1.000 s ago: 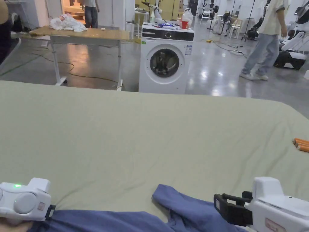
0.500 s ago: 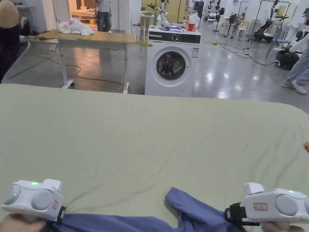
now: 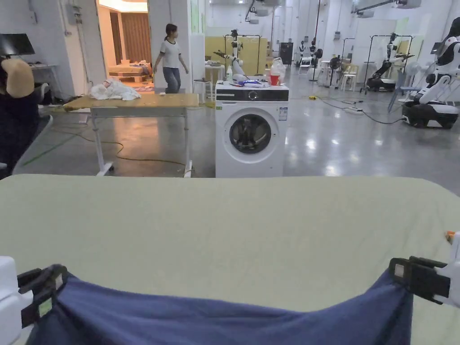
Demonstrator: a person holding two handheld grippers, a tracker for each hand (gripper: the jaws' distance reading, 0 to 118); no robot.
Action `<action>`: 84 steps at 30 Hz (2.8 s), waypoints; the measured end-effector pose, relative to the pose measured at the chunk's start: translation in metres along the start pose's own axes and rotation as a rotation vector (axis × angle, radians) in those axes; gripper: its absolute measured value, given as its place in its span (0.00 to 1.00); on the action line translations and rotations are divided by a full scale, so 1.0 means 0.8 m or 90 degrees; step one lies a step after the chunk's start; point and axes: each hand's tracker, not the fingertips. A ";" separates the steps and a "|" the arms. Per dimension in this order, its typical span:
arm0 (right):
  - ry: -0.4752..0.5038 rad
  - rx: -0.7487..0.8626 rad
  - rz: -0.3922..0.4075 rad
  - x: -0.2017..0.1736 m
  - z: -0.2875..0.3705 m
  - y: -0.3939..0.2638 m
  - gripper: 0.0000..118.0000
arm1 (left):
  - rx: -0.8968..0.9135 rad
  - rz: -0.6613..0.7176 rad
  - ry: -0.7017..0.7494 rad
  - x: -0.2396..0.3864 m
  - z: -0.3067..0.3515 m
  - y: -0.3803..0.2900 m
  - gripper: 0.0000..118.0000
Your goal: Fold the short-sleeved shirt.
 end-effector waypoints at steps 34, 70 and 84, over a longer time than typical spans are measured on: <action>-0.254 0.296 0.214 -0.172 -0.112 0.458 0.01 | 0.125 -0.019 0.174 -0.047 -0.212 0.399 0.00; -0.084 0.178 0.076 -0.014 0.072 -0.026 0.01 | -0.034 0.197 -0.031 -0.009 0.051 -0.014 0.00; -0.196 -0.014 -0.151 0.046 0.142 -0.277 0.01 | -0.190 0.295 0.044 -0.005 0.138 -0.190 0.00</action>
